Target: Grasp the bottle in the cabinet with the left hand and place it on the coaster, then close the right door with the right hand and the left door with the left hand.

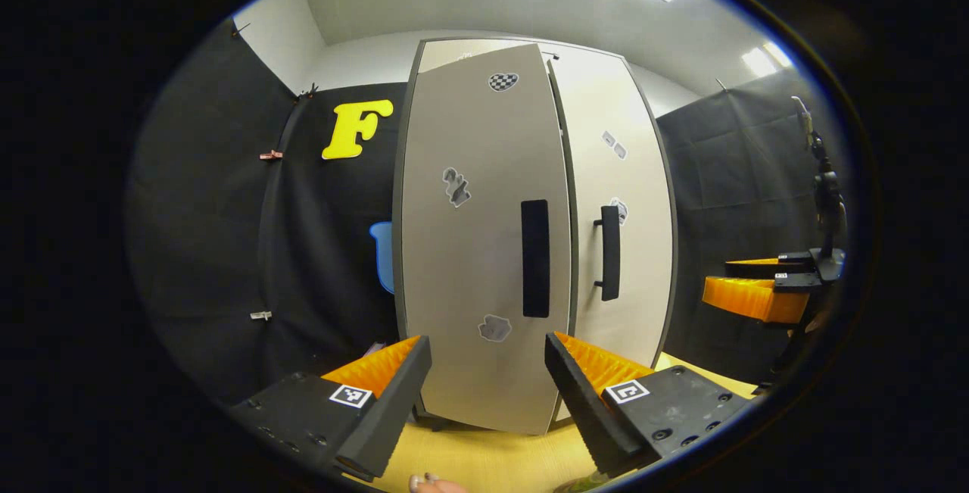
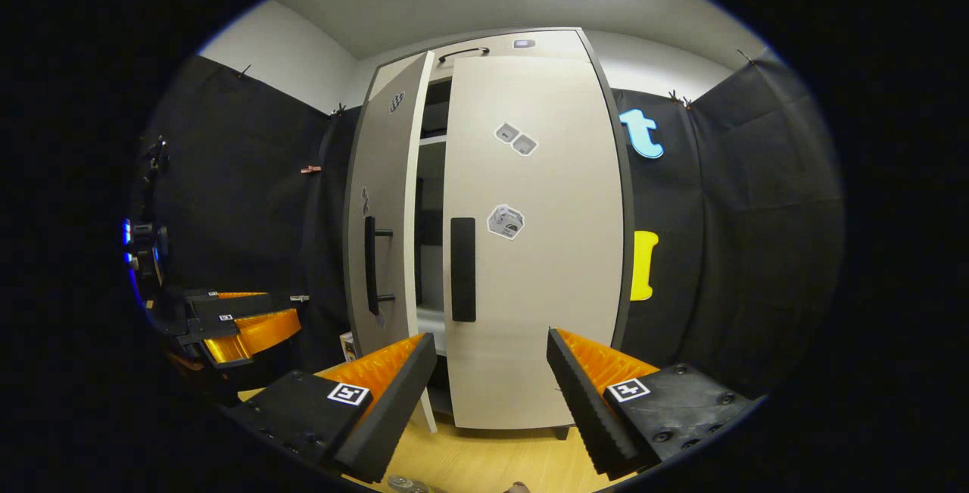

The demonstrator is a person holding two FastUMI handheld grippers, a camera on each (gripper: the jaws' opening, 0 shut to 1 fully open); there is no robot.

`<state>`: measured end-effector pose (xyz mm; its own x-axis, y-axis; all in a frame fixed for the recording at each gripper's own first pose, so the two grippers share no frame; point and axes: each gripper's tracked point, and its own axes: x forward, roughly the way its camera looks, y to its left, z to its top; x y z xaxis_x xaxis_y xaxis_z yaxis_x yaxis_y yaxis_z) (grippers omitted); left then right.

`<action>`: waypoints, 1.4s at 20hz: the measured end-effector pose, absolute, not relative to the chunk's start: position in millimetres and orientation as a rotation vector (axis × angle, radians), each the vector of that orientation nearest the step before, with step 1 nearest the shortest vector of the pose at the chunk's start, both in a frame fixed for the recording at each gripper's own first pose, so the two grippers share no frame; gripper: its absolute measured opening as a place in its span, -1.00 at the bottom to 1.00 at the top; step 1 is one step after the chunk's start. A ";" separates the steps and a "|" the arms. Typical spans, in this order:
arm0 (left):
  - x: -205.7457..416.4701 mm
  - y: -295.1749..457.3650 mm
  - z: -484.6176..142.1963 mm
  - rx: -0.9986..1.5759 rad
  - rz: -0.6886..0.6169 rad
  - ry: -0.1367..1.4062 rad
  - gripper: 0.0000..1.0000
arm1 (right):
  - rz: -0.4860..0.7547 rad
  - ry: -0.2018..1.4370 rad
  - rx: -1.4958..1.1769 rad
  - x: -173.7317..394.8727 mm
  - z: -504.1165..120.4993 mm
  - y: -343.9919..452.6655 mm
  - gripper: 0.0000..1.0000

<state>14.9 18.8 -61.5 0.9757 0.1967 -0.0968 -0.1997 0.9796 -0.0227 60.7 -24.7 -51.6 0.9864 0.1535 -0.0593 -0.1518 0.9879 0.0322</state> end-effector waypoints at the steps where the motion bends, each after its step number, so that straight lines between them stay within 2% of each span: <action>1: 12.2 17.3 -61.5 -0.033 0.196 0.094 0.92 | 0.153 0.062 0.026 57.9 -51.7 -24.5 0.95; 16: -13.3 7.8 -53.2 -0.049 0.185 0.070 0.92 | 0.156 0.043 -0.009 34.7 -45.4 -21.8 0.95; 28: -4.1 3.7 -62.8 -0.036 0.156 0.096 0.93 | 0.143 0.066 -0.019 38.3 -54.9 -24.7 0.95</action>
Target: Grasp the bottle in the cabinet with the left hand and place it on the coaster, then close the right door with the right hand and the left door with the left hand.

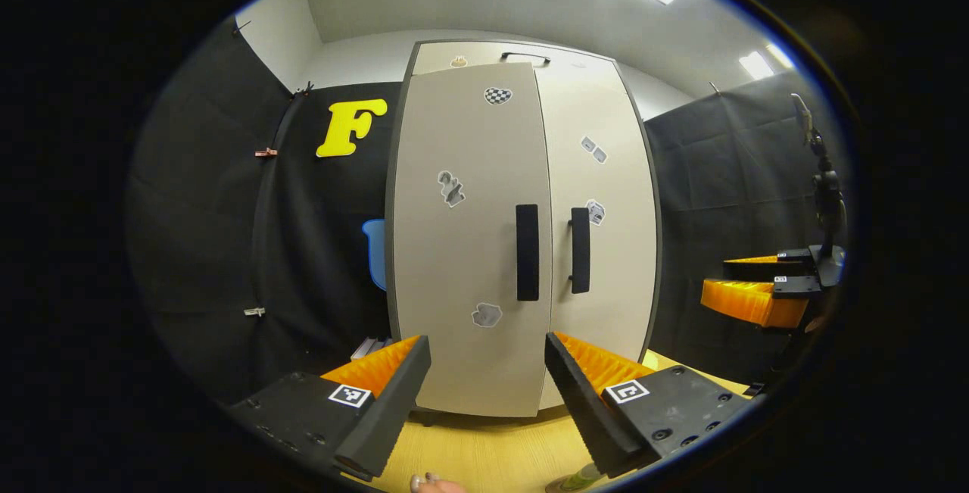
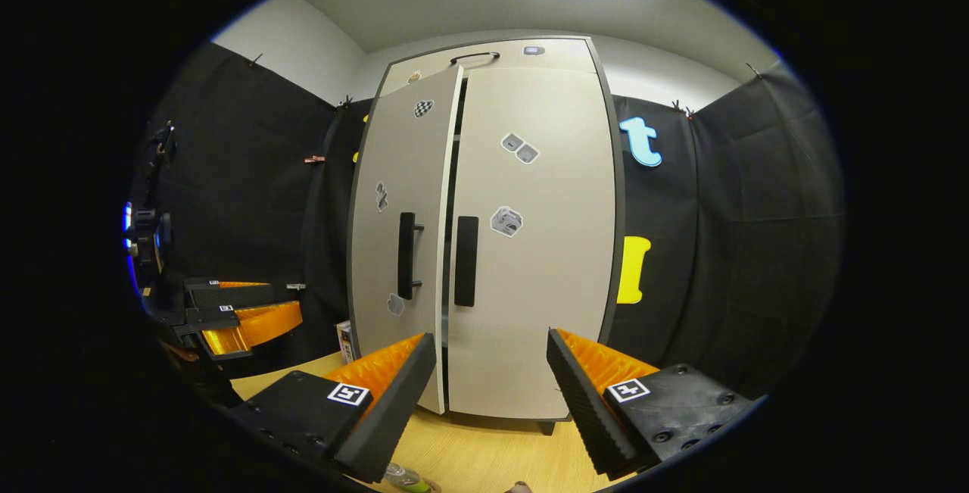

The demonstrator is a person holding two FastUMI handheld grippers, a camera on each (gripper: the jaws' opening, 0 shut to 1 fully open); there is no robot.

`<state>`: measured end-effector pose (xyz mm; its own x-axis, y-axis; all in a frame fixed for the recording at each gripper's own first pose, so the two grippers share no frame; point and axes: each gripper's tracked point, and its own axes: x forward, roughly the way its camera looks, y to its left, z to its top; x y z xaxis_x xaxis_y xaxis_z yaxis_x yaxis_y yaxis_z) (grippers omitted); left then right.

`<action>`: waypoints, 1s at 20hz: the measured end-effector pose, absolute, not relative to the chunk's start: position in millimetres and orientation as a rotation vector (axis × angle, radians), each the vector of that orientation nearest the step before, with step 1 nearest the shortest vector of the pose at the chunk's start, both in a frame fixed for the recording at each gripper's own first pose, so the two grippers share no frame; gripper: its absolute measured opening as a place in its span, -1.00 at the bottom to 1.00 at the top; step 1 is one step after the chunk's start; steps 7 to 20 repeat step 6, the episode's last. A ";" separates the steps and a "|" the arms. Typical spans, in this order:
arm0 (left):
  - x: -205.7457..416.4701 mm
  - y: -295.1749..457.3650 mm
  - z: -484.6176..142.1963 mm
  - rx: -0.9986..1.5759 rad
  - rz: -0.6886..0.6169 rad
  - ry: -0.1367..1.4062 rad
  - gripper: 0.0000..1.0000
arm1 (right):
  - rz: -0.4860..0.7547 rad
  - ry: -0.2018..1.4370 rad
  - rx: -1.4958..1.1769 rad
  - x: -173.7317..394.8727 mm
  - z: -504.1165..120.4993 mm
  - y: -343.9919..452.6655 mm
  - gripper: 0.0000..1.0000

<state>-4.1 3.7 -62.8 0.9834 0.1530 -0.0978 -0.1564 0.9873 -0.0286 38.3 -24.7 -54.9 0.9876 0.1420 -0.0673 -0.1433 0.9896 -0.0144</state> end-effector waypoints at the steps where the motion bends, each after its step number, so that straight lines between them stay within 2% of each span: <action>1: -1.7 6.0 -62.4 -0.037 0.156 0.095 0.93 | 0.145 0.067 -0.020 39.2 -55.7 -24.6 0.95; 20: 4.7 5.1 -66.9 -0.044 0.156 0.103 0.93 | 0.147 0.067 -0.022 44.2 -57.2 -27.0 0.95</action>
